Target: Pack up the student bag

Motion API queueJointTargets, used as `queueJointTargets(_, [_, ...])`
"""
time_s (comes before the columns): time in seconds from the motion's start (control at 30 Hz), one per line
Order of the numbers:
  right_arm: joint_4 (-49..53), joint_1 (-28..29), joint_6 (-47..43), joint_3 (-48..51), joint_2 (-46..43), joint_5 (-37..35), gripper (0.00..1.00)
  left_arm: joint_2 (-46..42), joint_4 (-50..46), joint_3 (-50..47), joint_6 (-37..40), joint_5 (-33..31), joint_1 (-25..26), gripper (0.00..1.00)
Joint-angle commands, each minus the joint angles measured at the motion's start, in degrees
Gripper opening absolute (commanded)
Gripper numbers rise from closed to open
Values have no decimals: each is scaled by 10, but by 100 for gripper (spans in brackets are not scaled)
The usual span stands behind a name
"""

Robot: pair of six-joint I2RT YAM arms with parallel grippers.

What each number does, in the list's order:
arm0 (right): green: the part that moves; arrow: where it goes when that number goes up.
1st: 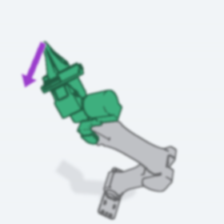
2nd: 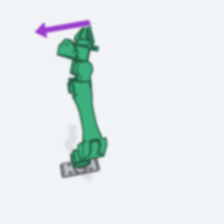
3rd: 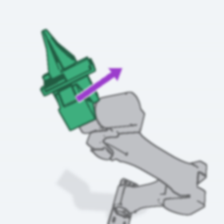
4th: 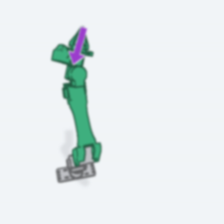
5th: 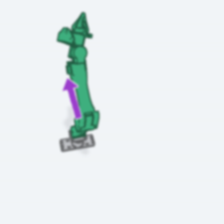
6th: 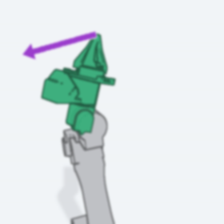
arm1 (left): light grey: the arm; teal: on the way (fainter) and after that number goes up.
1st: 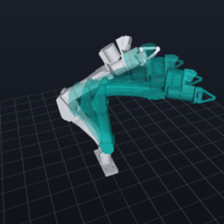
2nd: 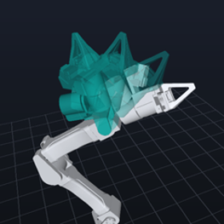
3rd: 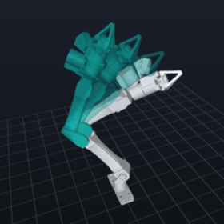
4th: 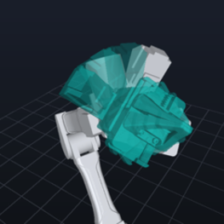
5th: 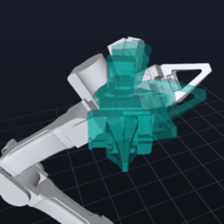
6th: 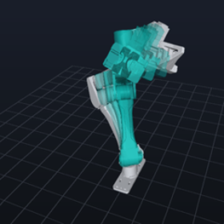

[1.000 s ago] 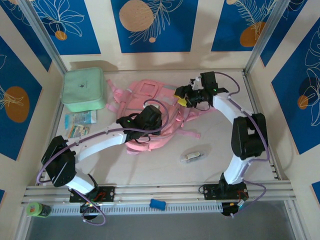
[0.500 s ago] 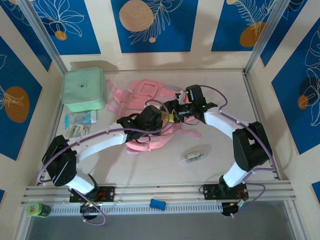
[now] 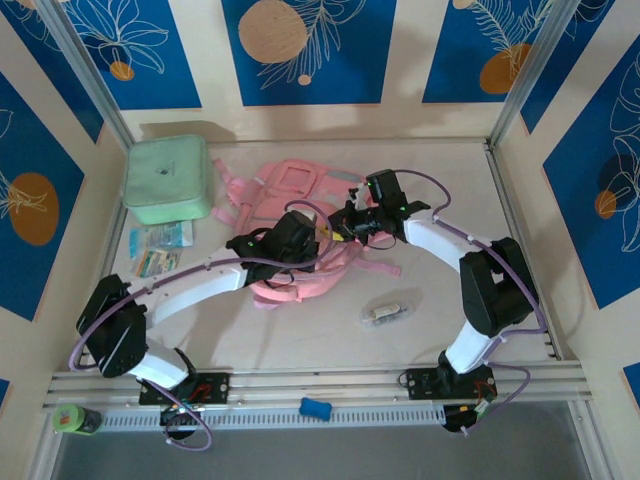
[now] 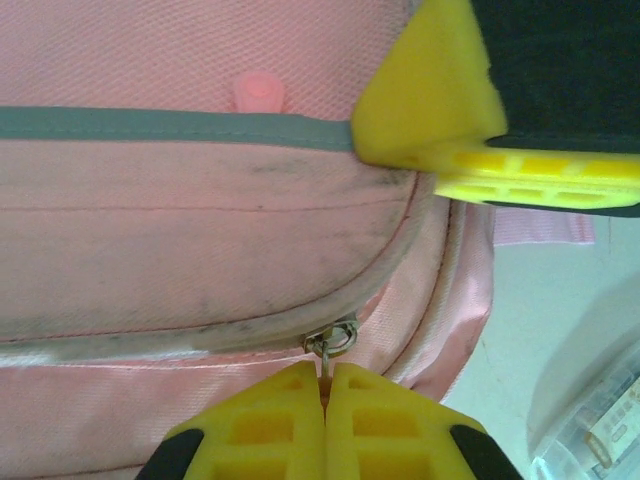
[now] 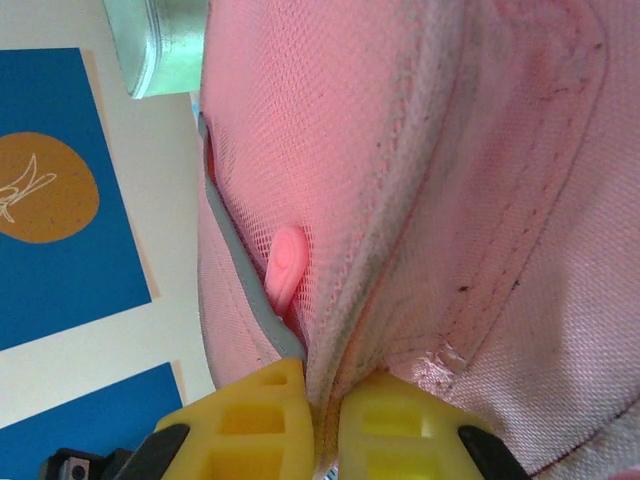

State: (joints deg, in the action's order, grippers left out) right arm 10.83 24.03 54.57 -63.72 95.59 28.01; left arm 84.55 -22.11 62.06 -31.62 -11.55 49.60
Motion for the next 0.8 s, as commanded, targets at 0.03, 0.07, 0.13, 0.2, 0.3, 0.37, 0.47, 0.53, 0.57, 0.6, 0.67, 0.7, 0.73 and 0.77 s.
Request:
queueJointTargets(0.03, [25, -27, -51, -21, -11, -21, 0, -37, -53, -15, 12, -12, -12, 0])
queueJointTargets(0.07, [35, -38, -64, -25, -11, -11, 0, -43, -62, -23, 14, -19, -17, 0])
queueJointTargets(0.13, [62, -55, -93, -37, -9, 1, 0, -54, -74, -40, 20, -14, -35, 0])
queueJointTargets(0.2, [91, -72, -124, -50, -3, 3, 0, -68, -92, -57, 18, -15, -54, 0])
queueJointTargets(0.3, [122, -102, -148, -79, 18, 12, 0, -97, -91, -89, 17, -6, -76, 0])
queueJointTargets(0.37, [123, -111, -160, -102, 41, 24, 0, -105, -80, -99, 18, 22, -78, 0])
queueJointTargets(0.47, [131, -114, -165, -148, 85, 21, 0, -94, -45, -93, 0, 93, -71, 0])
queueJointTargets(0.53, [151, -117, -167, -186, 117, 23, 3, -83, -21, -81, -13, 103, -44, 0])
queueJointTargets(0.57, [156, -119, -167, -199, 125, 25, 7, -75, -15, -70, -18, 98, -24, 0])
queueJointTargets(0.6, [155, -120, -165, -200, 127, 26, 12, -65, -12, -59, -20, 92, -10, 0])
queueJointTargets(0.67, [118, -120, -160, -171, 107, 61, 26, -43, -8, -36, -18, 84, 14, 0])
queueJointTargets(0.7, [99, -118, -153, -151, 92, 78, 34, -34, -9, -28, -16, 81, 18, 0])
queueJointTargets(0.73, [91, -118, -145, -127, 72, 83, 44, -26, -9, -23, -14, 78, 18, 0])
queueJointTargets(0.77, [89, -121, -140, -104, 50, 83, 49, -19, -11, -20, -13, 68, 18, 0])
